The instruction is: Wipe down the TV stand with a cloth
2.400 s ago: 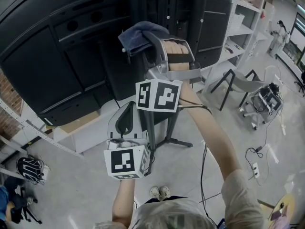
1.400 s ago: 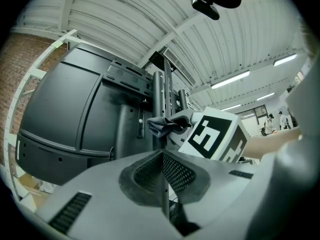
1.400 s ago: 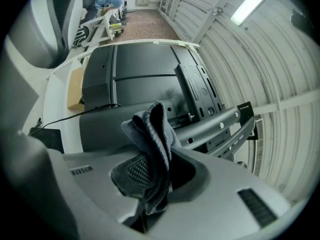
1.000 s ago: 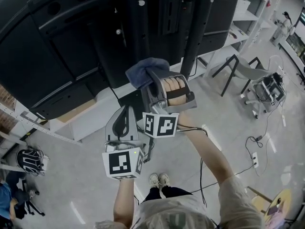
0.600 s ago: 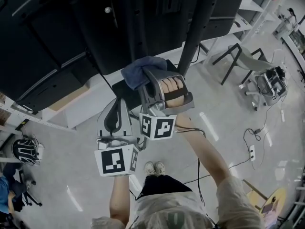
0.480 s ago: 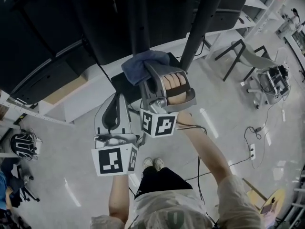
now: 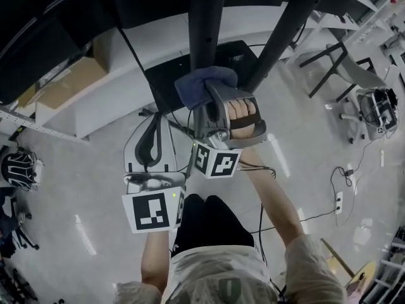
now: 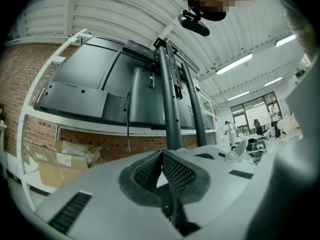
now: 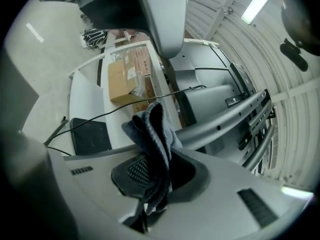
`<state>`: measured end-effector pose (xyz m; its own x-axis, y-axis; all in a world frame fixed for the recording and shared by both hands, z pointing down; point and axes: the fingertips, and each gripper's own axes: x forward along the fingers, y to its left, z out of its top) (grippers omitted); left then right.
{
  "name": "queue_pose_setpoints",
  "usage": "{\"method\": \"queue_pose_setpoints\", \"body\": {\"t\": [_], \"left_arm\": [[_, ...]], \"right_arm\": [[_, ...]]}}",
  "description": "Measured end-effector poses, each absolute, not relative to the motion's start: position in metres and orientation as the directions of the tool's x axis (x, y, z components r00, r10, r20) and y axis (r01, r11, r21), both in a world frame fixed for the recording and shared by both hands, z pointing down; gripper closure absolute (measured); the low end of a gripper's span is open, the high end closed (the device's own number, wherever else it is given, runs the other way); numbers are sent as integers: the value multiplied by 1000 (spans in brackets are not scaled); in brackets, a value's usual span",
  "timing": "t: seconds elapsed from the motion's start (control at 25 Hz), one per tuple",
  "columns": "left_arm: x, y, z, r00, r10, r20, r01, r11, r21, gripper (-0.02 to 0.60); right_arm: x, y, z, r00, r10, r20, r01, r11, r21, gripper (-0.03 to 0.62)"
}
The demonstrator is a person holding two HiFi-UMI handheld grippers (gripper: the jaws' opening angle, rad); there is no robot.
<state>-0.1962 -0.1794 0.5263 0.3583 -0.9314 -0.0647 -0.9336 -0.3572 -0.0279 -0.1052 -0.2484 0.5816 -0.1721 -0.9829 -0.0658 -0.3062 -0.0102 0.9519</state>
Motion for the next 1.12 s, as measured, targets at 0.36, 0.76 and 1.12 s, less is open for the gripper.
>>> {"method": "queue_pose_setpoints", "body": {"t": [0.36, 0.76, 1.12], "left_arm": [[-204, -200, 620, 362, -931, -50, -932, -361, -28, 566], [-207, -208, 666, 382, -923, -36, -924, -382, -22, 566], [-205, -197, 503, 355, -933, -53, -935, -356, 5, 566]], "right_arm": [[-112, -244, 722, -170, -985, 11, -239, 52, 970, 536], [-116, -237, 809, -158, -981, 116, -200, 146, 969, 536], [-97, -206, 615, -122, -990, 70, -460, 119, 880, 536]]}}
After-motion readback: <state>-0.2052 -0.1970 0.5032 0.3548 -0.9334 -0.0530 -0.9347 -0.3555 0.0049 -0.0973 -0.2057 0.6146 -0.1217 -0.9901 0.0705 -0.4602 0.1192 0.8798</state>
